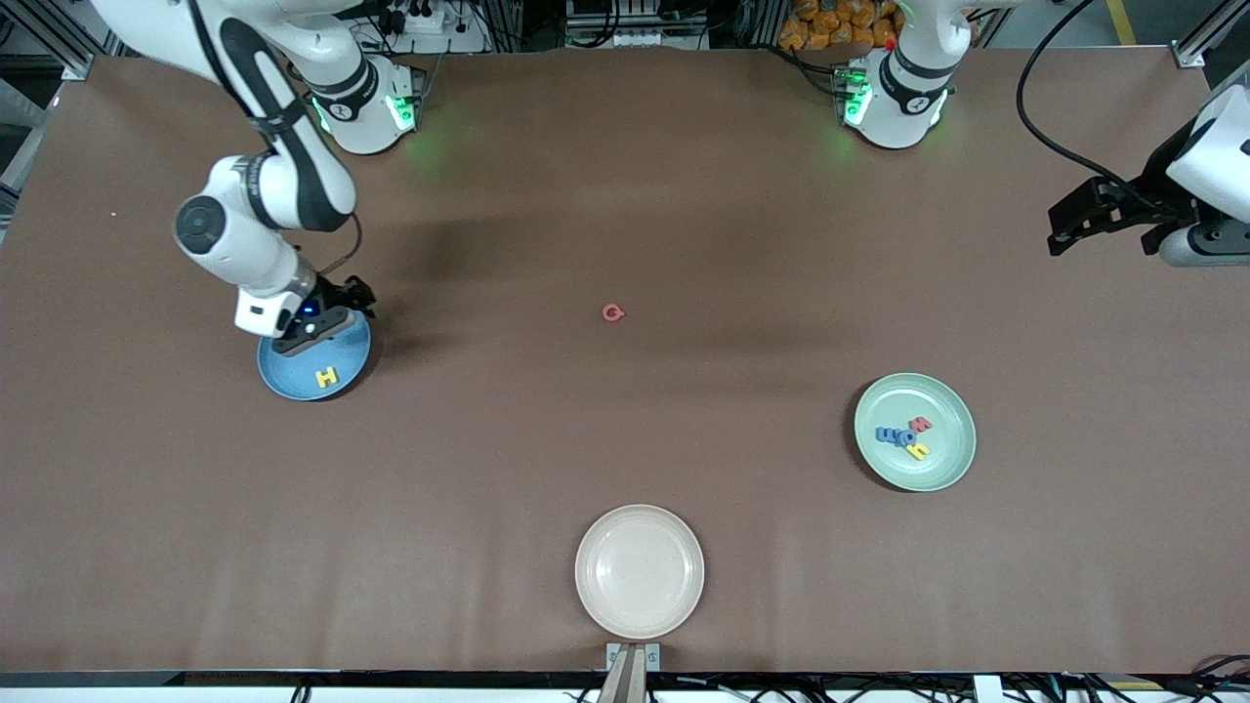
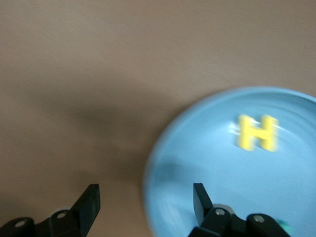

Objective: Sort uppercase to blue plate, lowercase to green plate
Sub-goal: 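Move the right gripper over to the pink letter on the table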

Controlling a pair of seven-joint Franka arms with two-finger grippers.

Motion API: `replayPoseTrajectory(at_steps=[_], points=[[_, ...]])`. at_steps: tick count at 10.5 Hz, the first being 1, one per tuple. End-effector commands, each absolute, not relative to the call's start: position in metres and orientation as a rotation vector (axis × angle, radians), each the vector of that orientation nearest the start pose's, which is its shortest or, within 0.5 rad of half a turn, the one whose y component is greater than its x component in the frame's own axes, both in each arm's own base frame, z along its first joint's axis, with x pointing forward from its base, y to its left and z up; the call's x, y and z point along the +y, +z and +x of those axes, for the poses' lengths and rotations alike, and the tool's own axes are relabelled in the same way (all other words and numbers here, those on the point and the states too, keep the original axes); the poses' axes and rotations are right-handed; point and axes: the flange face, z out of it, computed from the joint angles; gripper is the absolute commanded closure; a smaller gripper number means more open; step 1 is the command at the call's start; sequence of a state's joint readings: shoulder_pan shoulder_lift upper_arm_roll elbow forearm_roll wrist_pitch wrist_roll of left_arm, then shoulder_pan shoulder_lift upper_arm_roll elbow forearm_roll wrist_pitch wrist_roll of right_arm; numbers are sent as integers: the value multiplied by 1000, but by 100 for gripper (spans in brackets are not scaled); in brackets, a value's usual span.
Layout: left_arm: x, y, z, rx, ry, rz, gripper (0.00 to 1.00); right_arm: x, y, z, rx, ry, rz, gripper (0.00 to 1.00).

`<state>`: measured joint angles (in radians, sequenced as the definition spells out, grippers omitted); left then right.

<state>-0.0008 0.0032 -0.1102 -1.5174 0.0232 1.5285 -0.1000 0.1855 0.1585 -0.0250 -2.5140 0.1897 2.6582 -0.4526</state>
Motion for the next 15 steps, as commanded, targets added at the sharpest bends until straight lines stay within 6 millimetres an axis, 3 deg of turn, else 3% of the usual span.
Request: replayPoseTrajectory(at_steps=[1, 2, 4, 8, 11, 15], points=[[-56, 646, 549, 42, -28, -3132, 0, 158, 234, 444, -510, -39, -2981, 16], [-56, 647, 549, 42, -30, -3132, 0, 195, 239, 436, -446, -49, -2981, 16], [-56, 647, 549, 40, -30, -3131, 0, 246, 242, 426, -276, -38, -2982, 16], [-54, 648, 548, 35, -31, -3129, 0, 318, 233, 417, 102, 21, -2972, 19], [-50, 648, 549, 23, -31, -3129, 0, 402, 224, 408, 334, 41, -2945, 19], [-46, 647, 551, 16, -31, -3128, 0, 478, 212, 419, 561, -37, -3047, 19]])
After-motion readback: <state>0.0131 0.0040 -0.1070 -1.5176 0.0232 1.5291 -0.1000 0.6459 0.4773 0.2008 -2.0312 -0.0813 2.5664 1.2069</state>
